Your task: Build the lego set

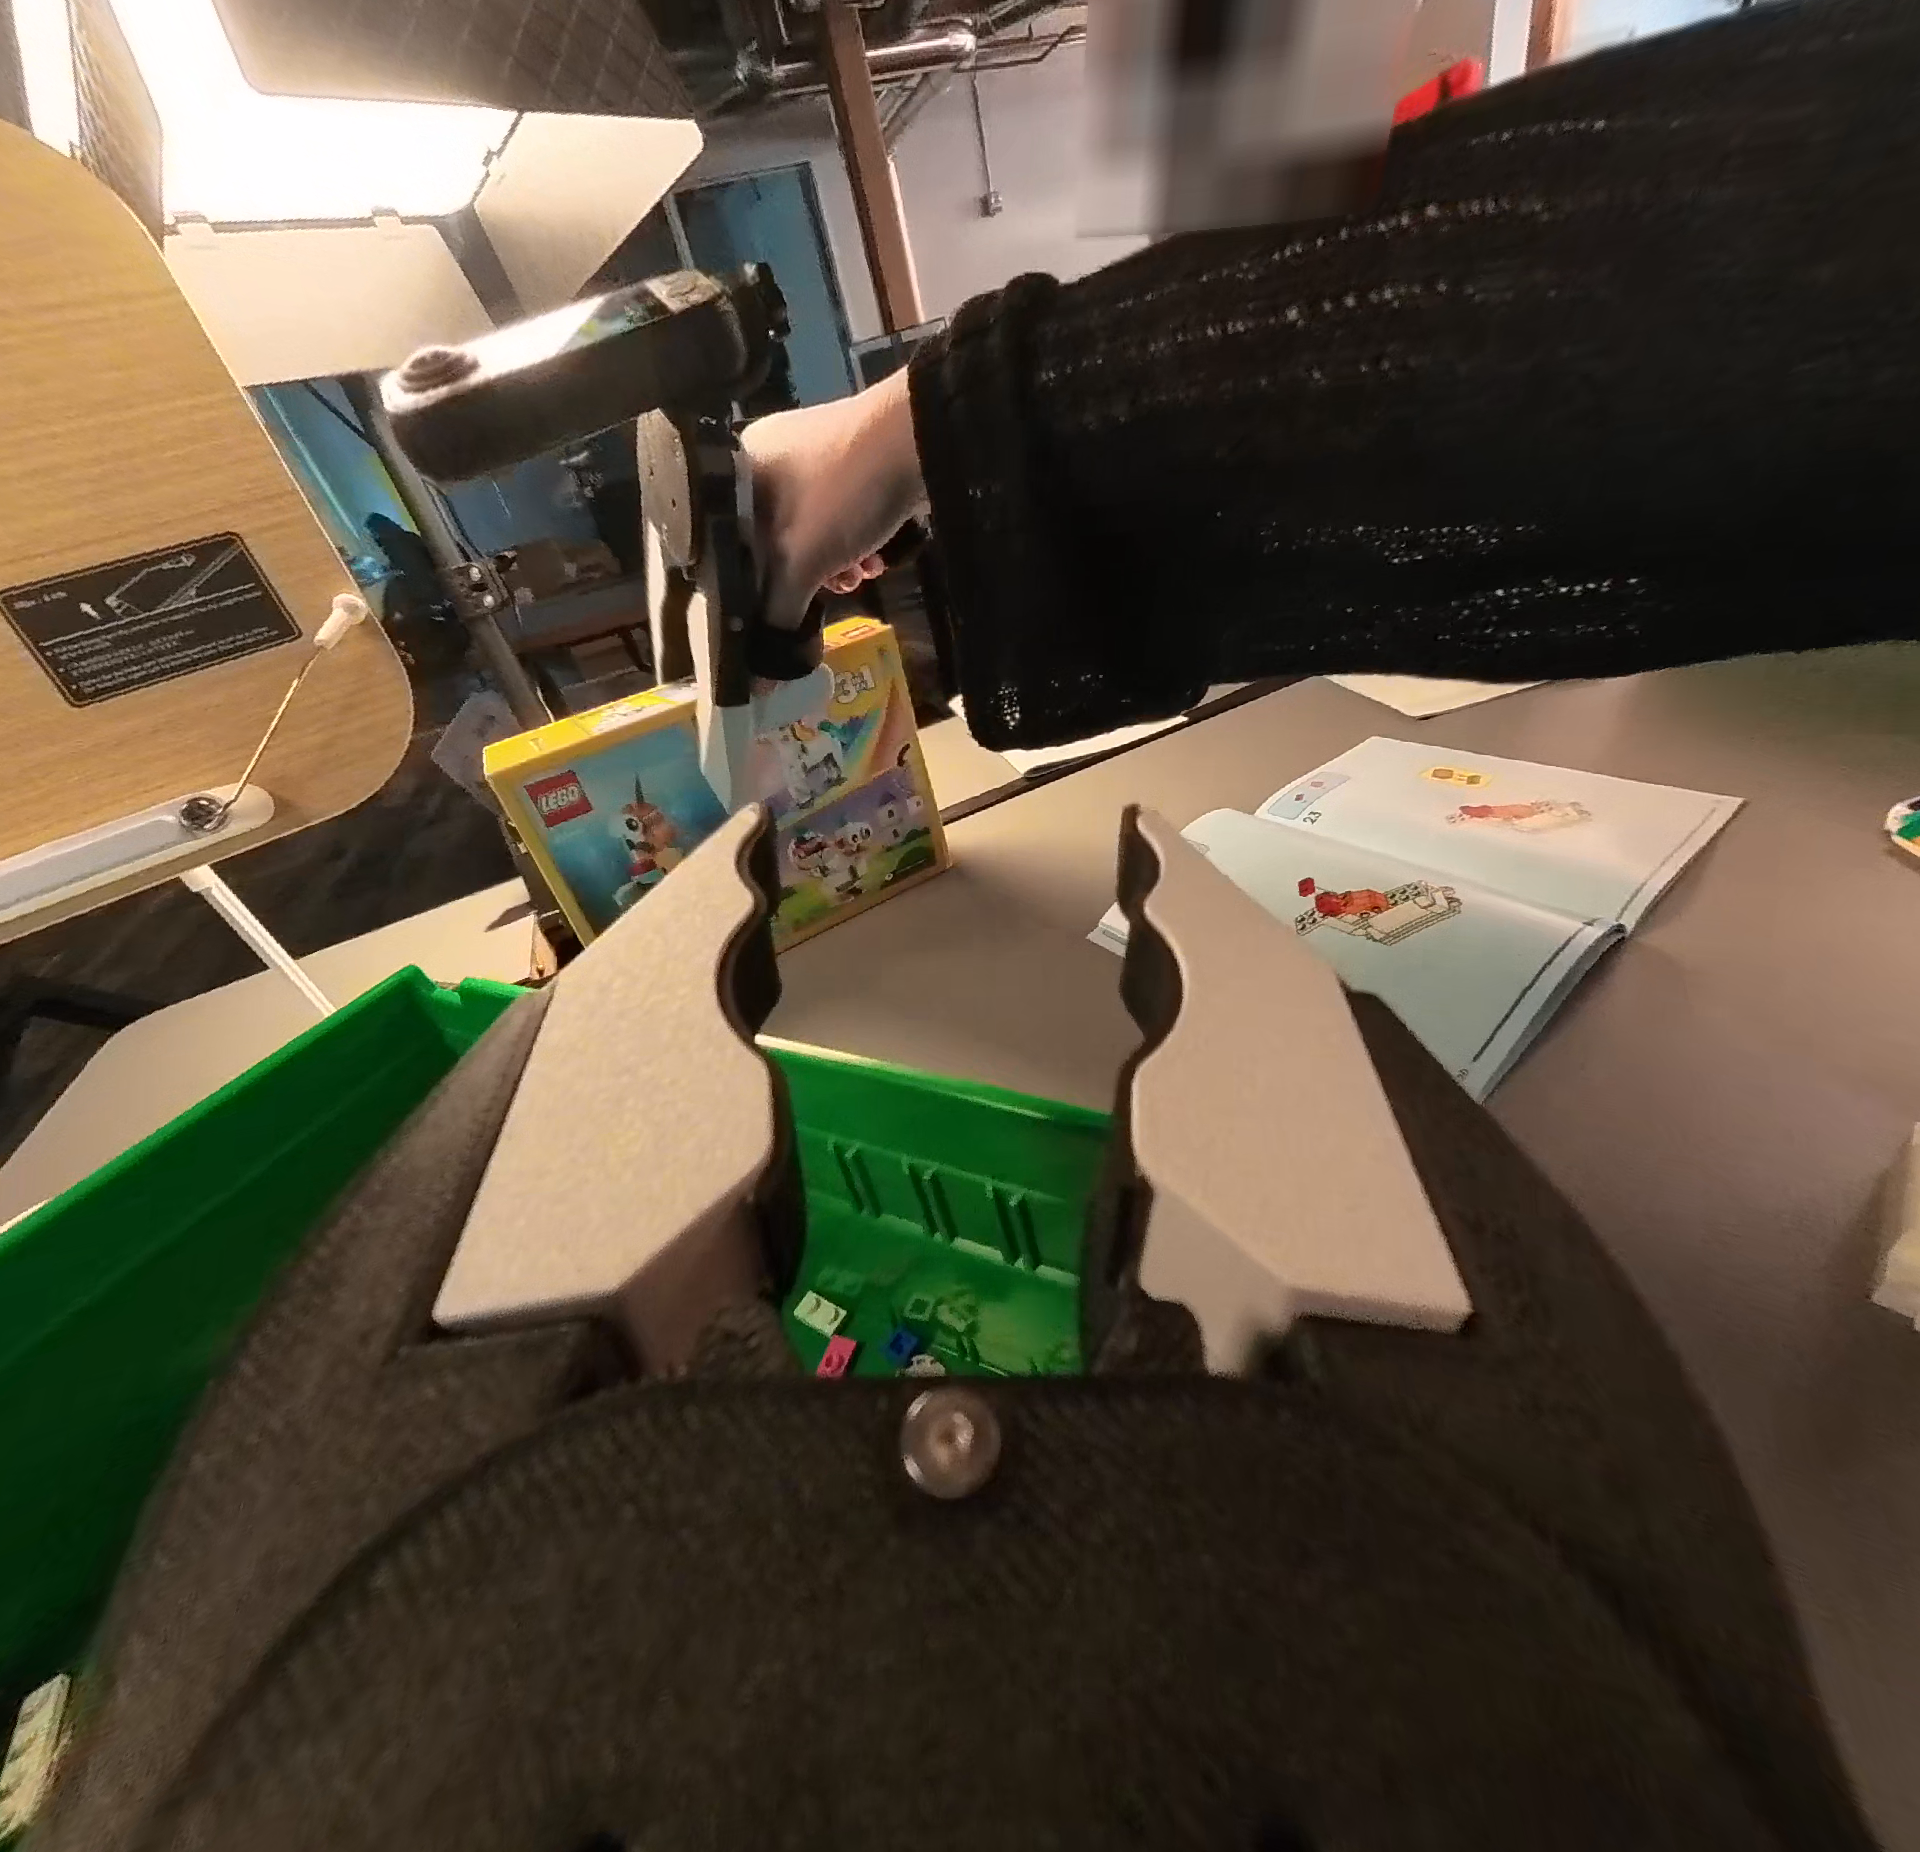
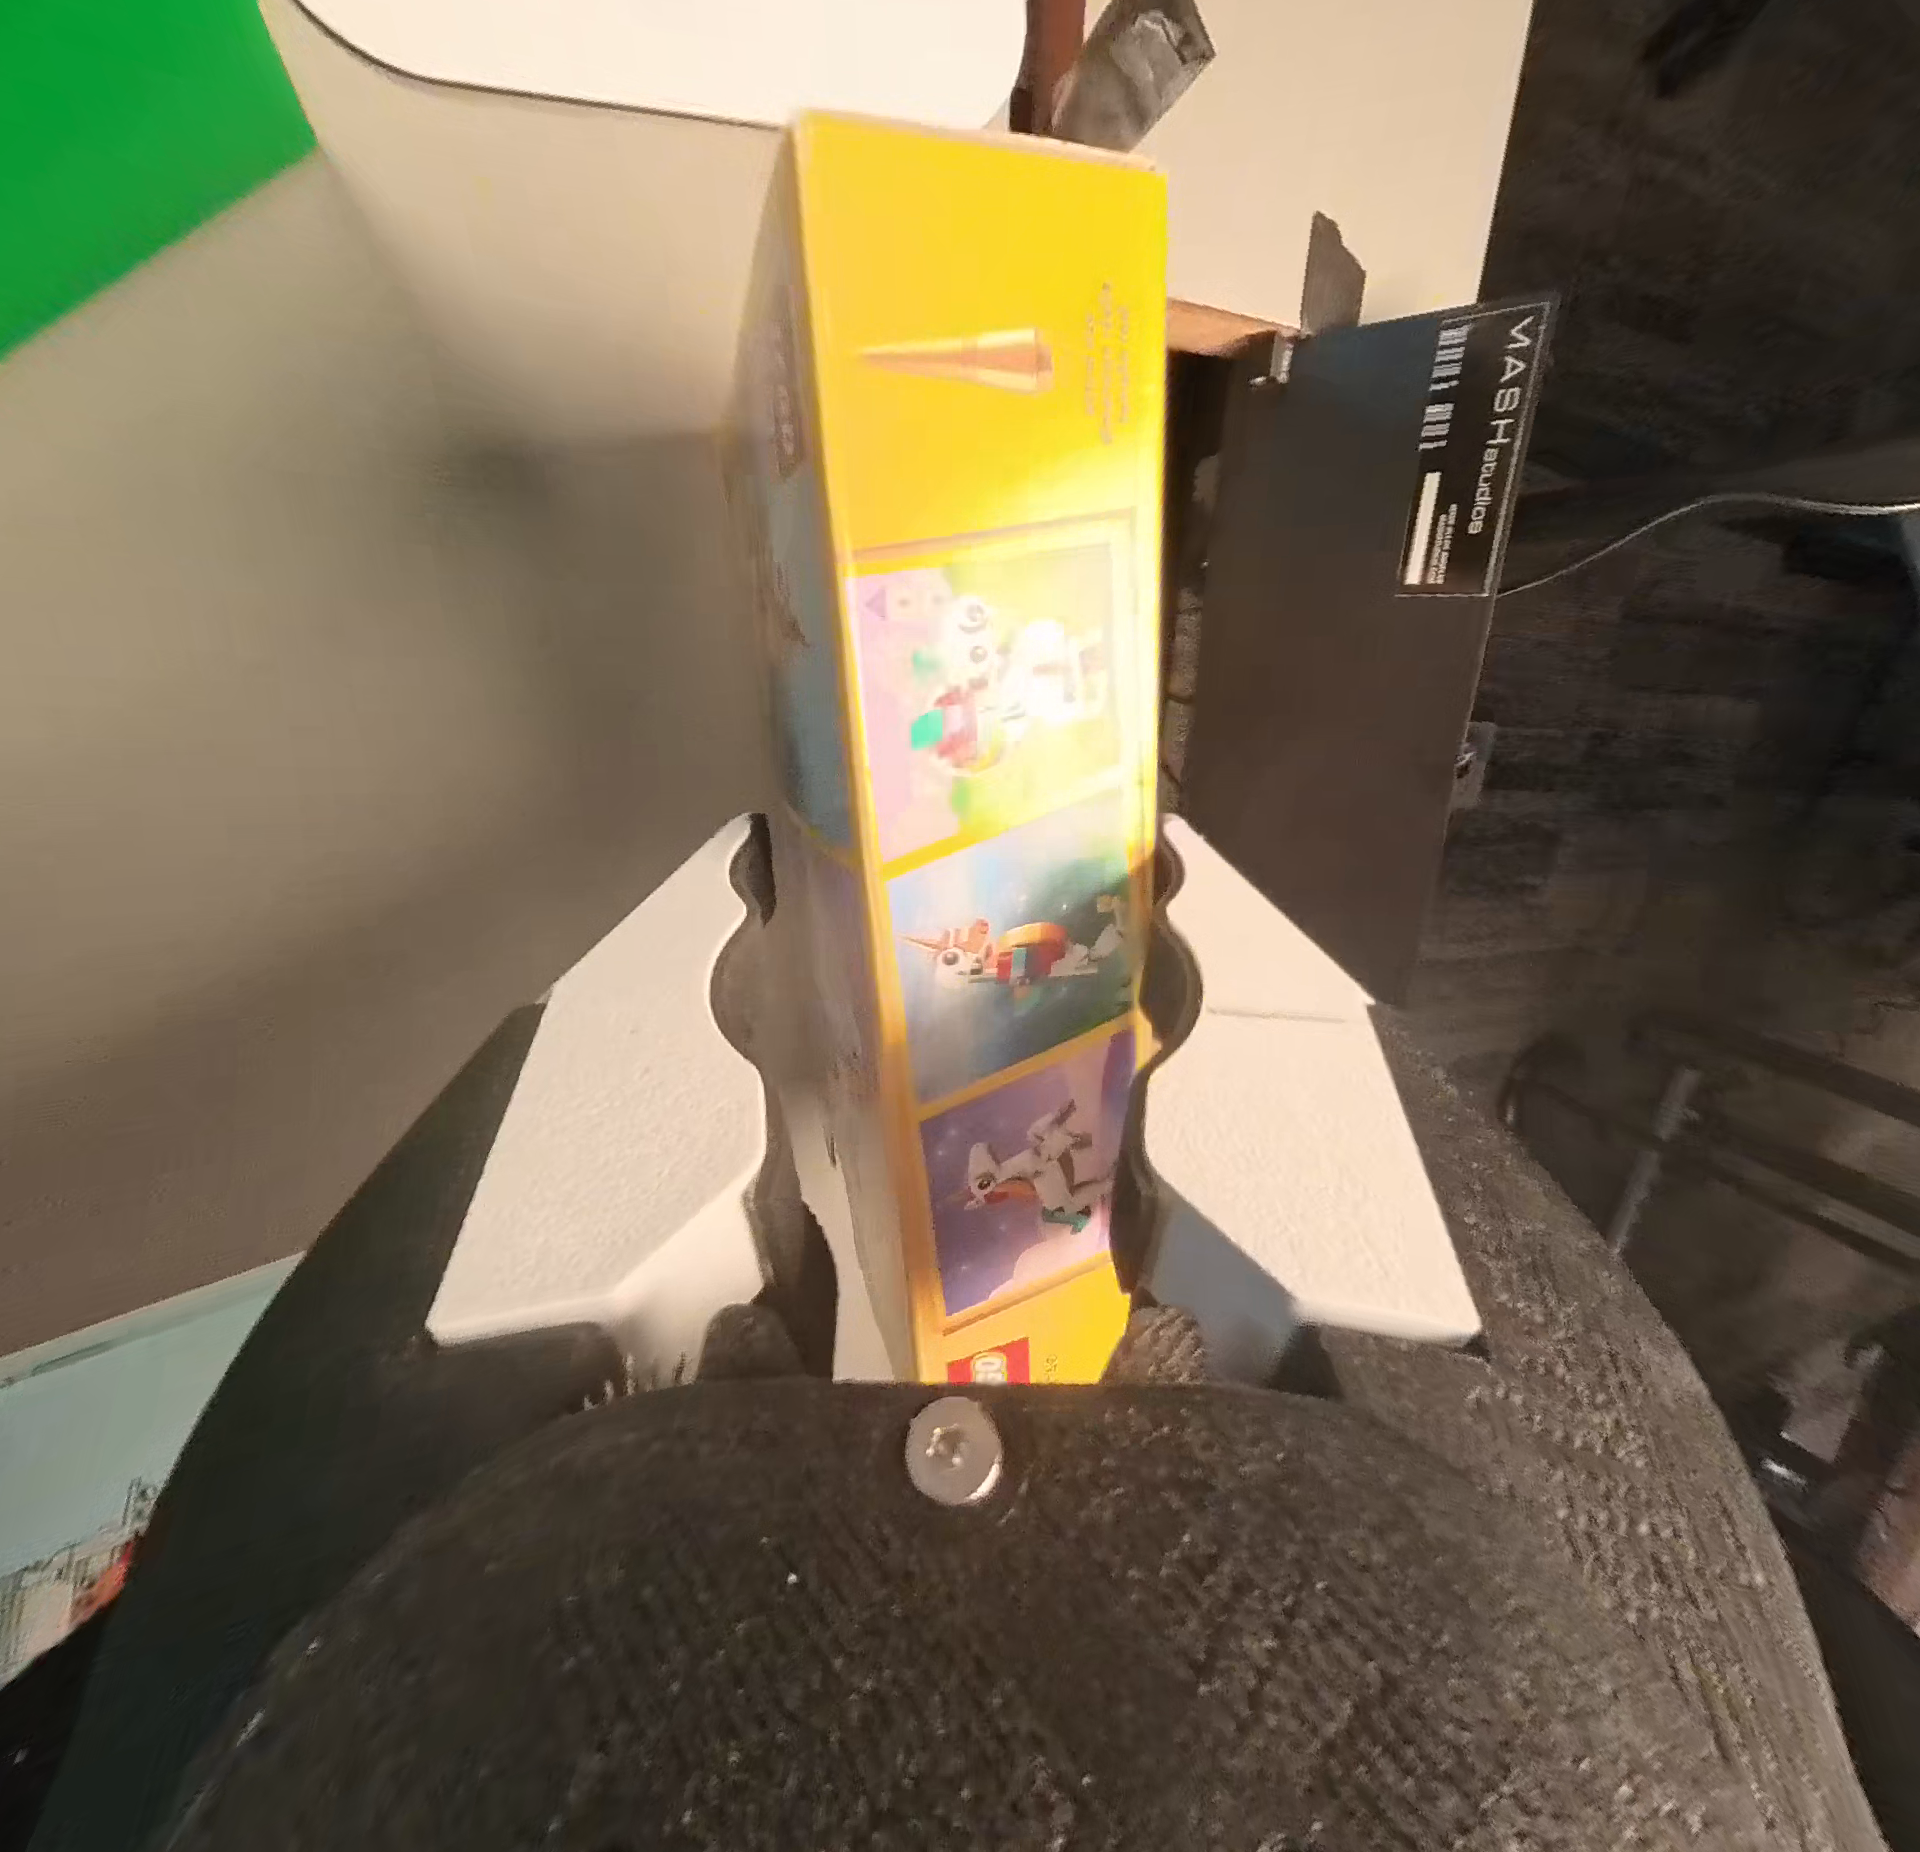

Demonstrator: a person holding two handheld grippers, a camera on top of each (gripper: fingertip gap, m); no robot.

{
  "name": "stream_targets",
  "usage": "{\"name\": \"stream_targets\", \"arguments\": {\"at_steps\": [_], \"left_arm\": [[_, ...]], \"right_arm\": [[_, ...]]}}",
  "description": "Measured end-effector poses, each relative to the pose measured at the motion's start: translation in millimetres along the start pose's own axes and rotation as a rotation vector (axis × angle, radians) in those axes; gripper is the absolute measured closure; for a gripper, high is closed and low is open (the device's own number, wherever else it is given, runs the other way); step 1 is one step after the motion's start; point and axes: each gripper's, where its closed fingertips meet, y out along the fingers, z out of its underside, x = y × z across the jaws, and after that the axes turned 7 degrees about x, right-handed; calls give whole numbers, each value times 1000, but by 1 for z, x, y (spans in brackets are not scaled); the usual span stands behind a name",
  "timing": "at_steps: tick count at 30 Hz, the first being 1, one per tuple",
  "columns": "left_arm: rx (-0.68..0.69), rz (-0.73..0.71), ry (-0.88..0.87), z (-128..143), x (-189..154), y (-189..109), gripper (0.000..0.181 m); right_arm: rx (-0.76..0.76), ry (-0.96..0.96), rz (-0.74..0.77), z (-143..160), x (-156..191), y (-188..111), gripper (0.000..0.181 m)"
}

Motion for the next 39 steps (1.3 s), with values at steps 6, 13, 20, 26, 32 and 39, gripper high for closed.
{"name": "stream_targets", "arguments": {"at_steps": [6,13,20,26,32,39], "left_arm": [[-2,16,6,4,-5,4,116],[-39,10,64,-1,-13,2,115],[-73,71,171,-7,-45,1,115],[-62,186,227,1,-82,6,115],[-47,380,248,12,-130,4,110],[-53,509,177,16,-150,0,110]], "right_arm": [[-62,-1,70,7,-1,-38,95],[-232,-46,157,77,70,-143,97],[-254,169,131,244,218,-184,107],[-317,569,47,365,316,-135,103],[-493,666,100,364,345,-126,102],[-695,234,-218,250,381,-127,117]]}}
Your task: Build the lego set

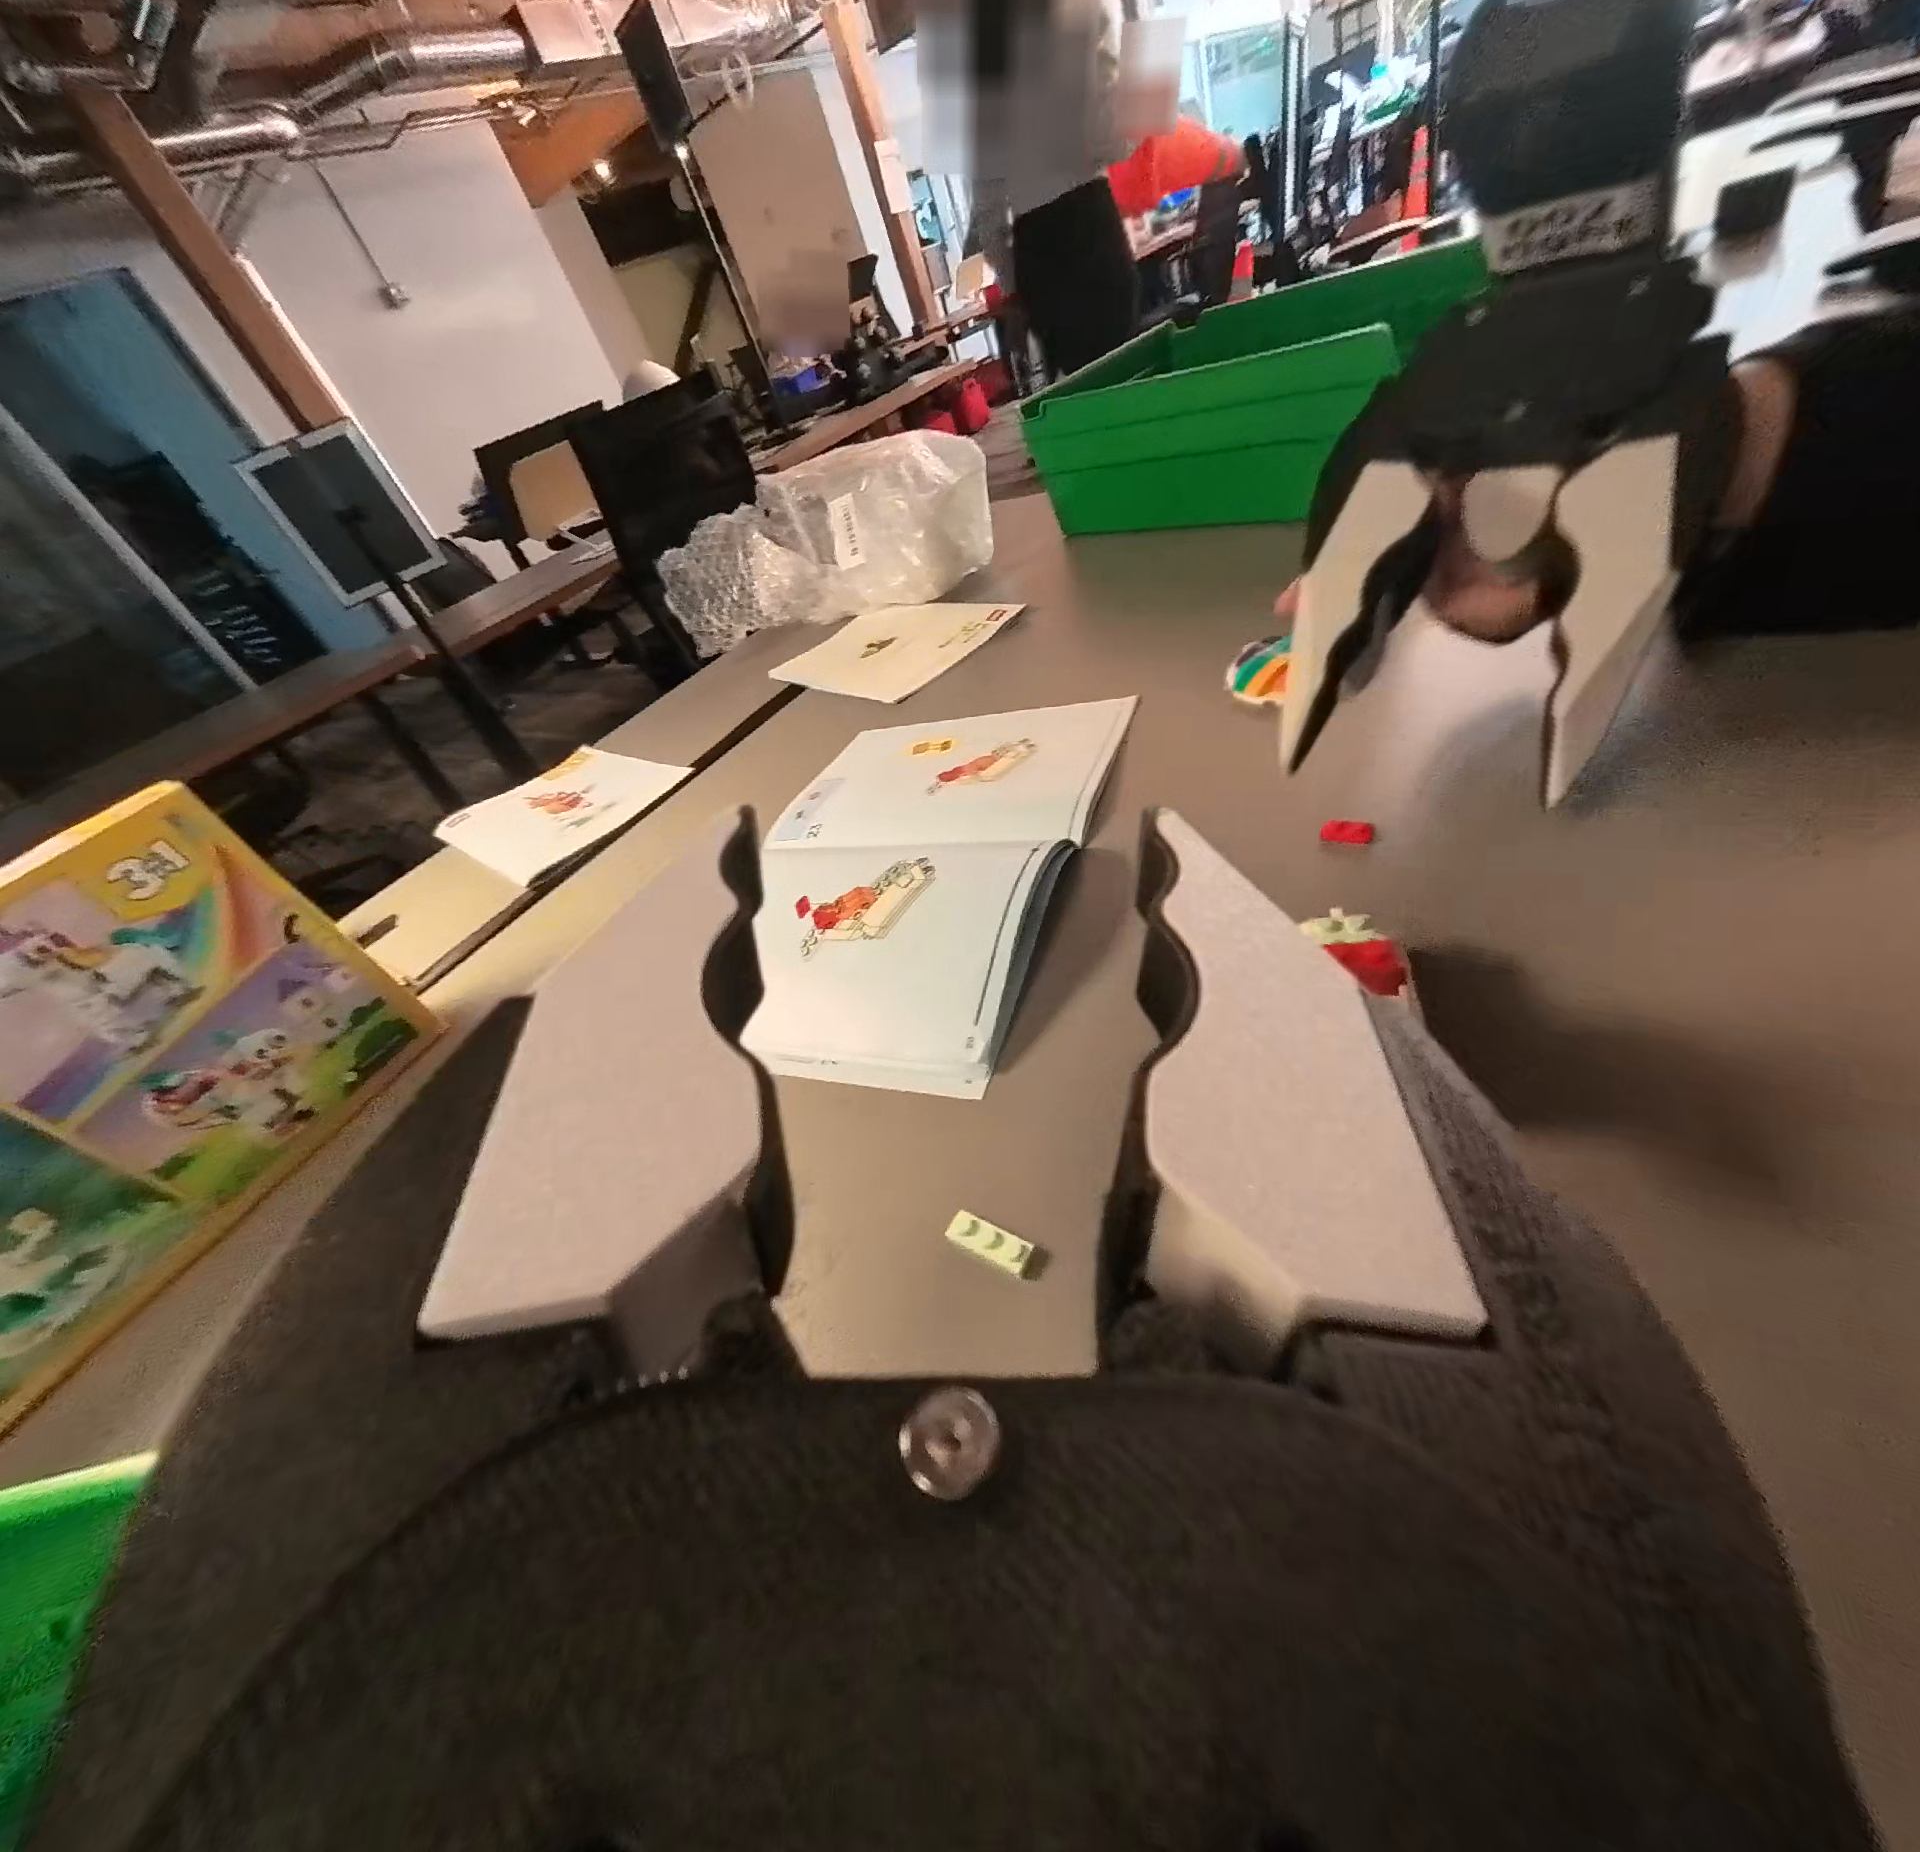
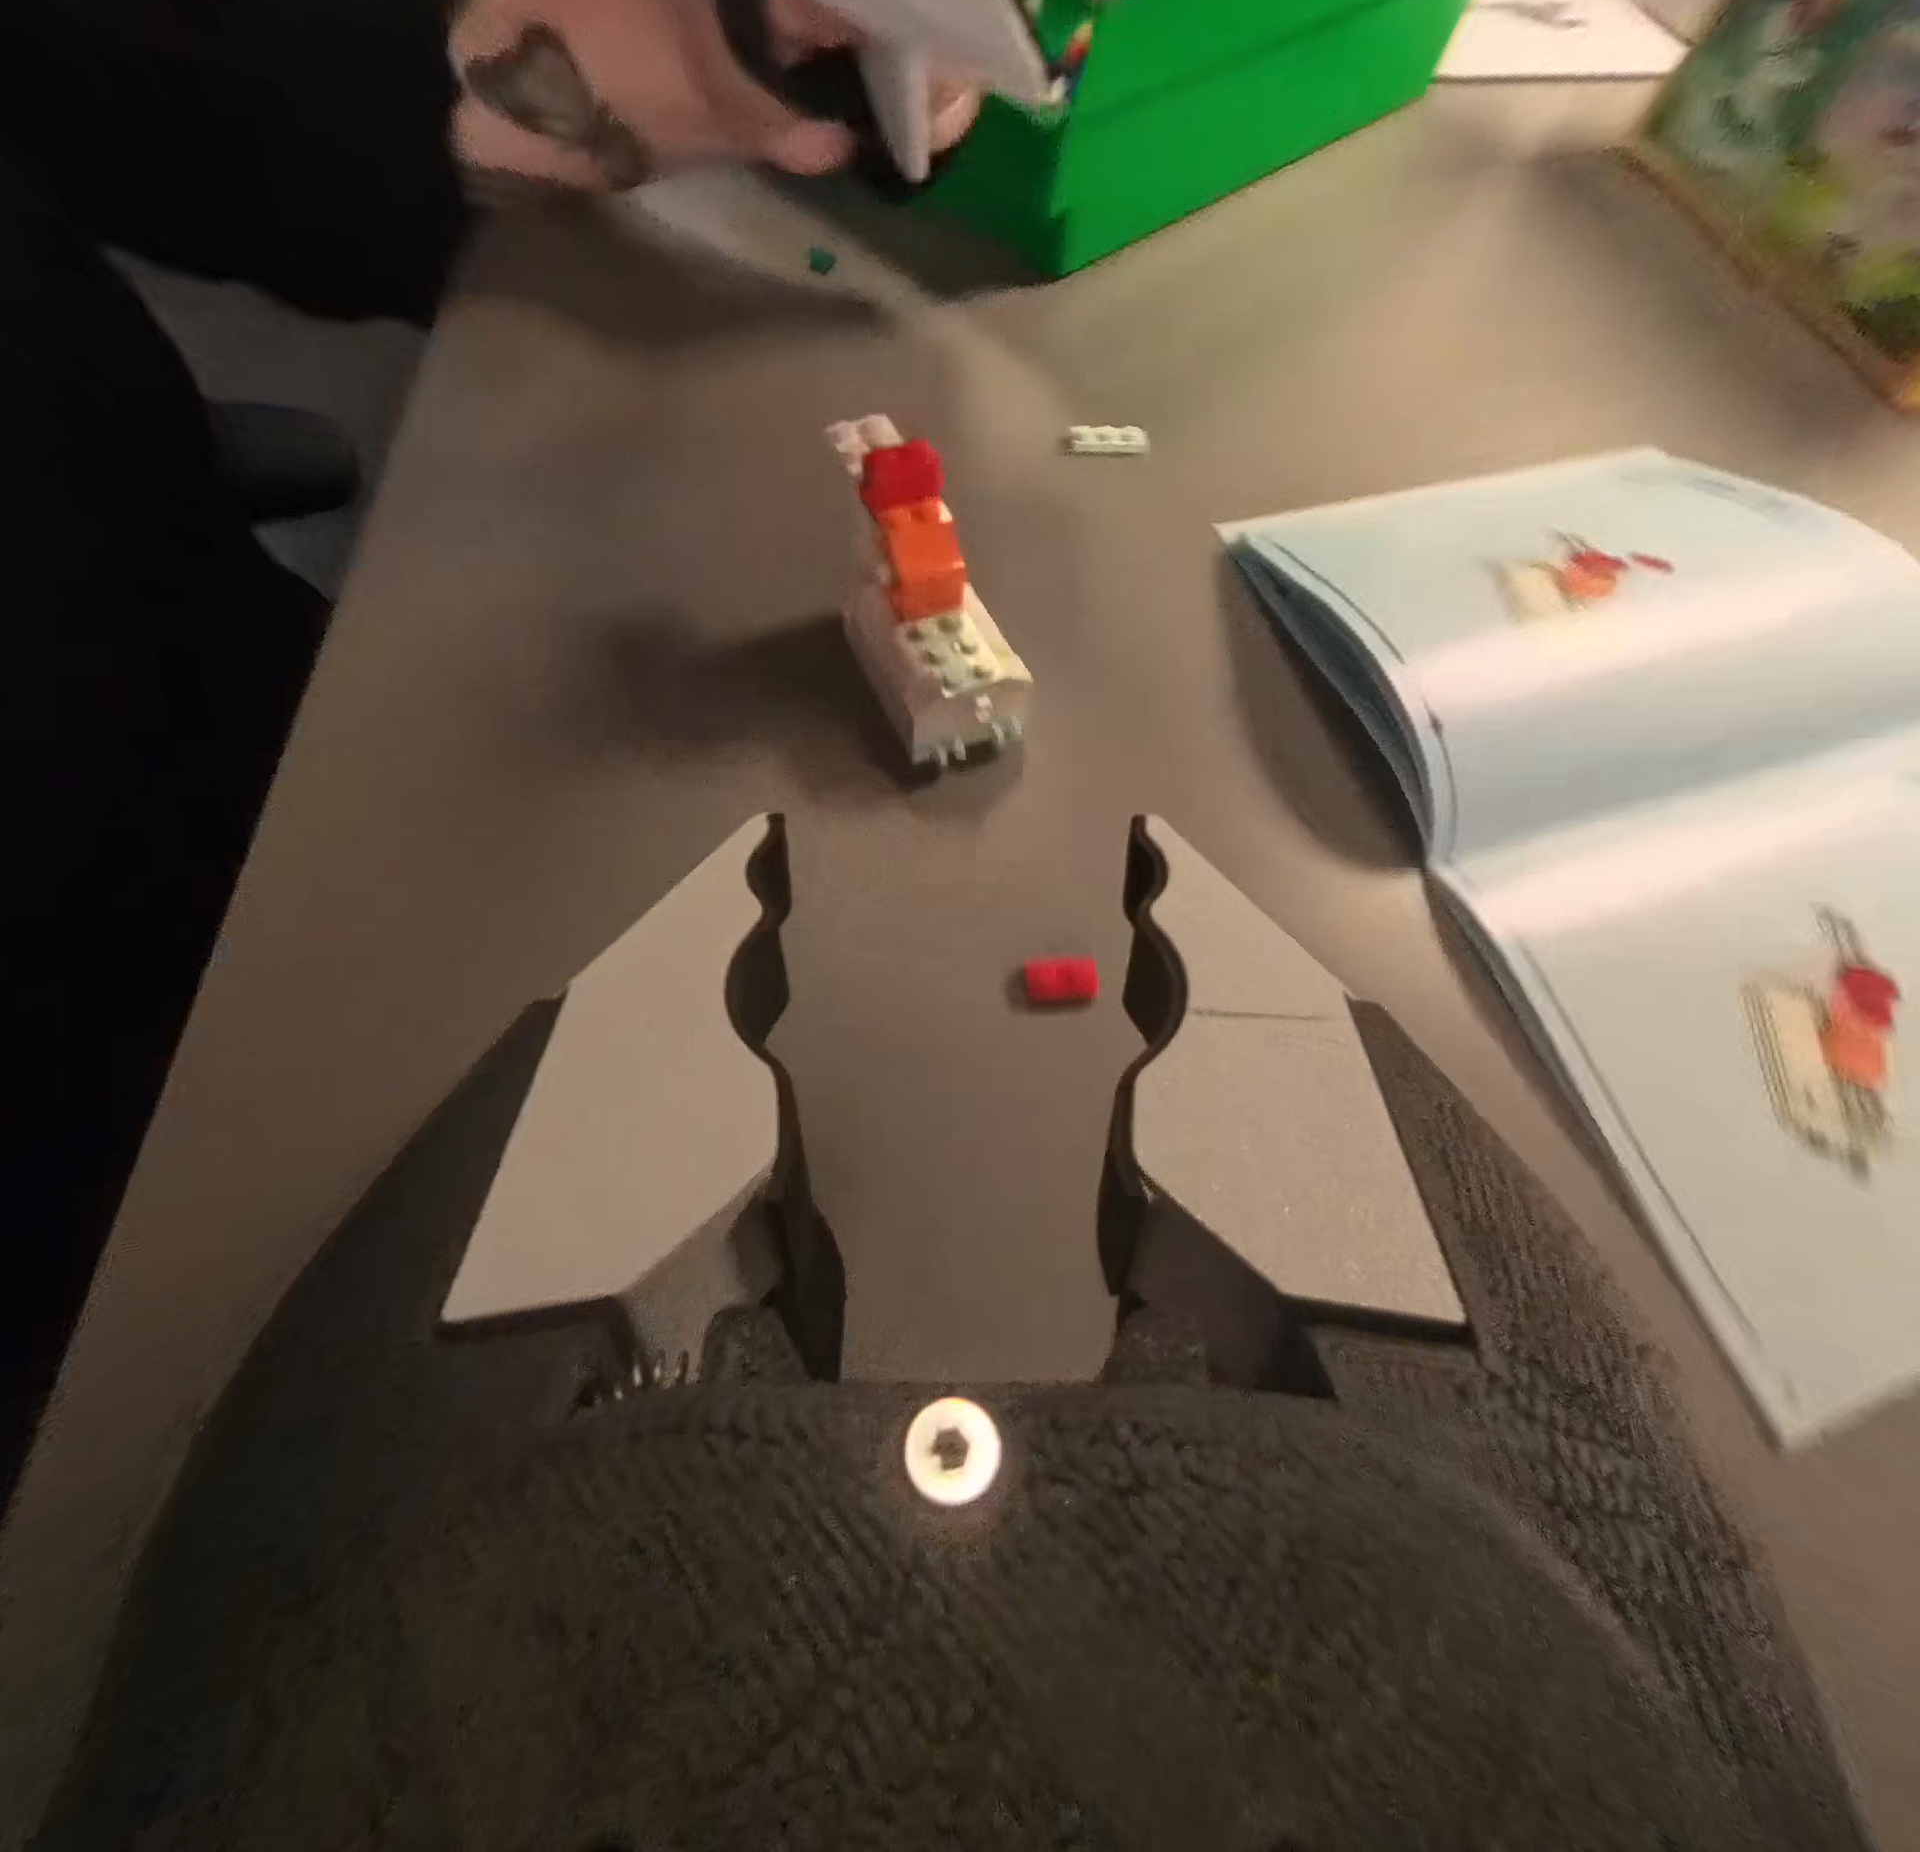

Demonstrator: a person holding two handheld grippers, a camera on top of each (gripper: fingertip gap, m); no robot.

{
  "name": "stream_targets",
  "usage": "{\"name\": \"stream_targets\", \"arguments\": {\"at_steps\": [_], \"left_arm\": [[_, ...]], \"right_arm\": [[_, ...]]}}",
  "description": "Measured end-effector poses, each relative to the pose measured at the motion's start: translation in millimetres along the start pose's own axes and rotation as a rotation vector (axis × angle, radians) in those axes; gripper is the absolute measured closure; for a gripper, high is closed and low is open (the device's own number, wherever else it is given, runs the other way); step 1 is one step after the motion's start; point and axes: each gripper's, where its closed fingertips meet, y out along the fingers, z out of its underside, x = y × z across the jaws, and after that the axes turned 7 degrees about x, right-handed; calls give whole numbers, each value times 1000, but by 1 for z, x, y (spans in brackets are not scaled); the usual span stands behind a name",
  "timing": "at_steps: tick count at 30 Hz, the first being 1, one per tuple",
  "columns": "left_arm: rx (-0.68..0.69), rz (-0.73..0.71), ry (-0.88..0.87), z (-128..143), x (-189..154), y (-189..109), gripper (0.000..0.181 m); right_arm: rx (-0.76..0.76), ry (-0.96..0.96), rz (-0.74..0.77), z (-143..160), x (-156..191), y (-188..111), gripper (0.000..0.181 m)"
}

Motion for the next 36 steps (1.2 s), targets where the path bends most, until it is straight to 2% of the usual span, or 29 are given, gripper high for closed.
{"name": "stream_targets", "arguments": {"at_steps": [4,9,11,15,19,23,25,28,34,36], "left_arm": [[-25,52,-77,0,0,0,109],[-57,93,-145,0,3,-3,109],[-66,113,-168,-2,2,-3,106],[-79,182,-187,-5,-9,-2,92],[-98,286,-209,-8,-28,1,87],[-48,376,-212,-2,-54,11,87],[4,412,-216,4,-70,19,94],[111,443,-197,16,-92,32,99],[75,481,-180,9,-105,28,125],[93,492,-197,11,-103,28,152]], "right_arm": [[65,-91,-162,-17,8,40,117],[173,-126,-247,-9,6,71,121],[169,-111,-257,-10,6,70,146],[96,-84,-231,-12,3,56,146],[-71,-25,-194,-30,-3,35,146],[-271,23,-182,-57,-6,15,146],[-337,27,-179,-69,-5,8,147],[-327,-15,-172,-74,1,10,146],[-292,-57,-195,-70,13,19,146],[-306,-65,-211,-72,15,18,164]]}}
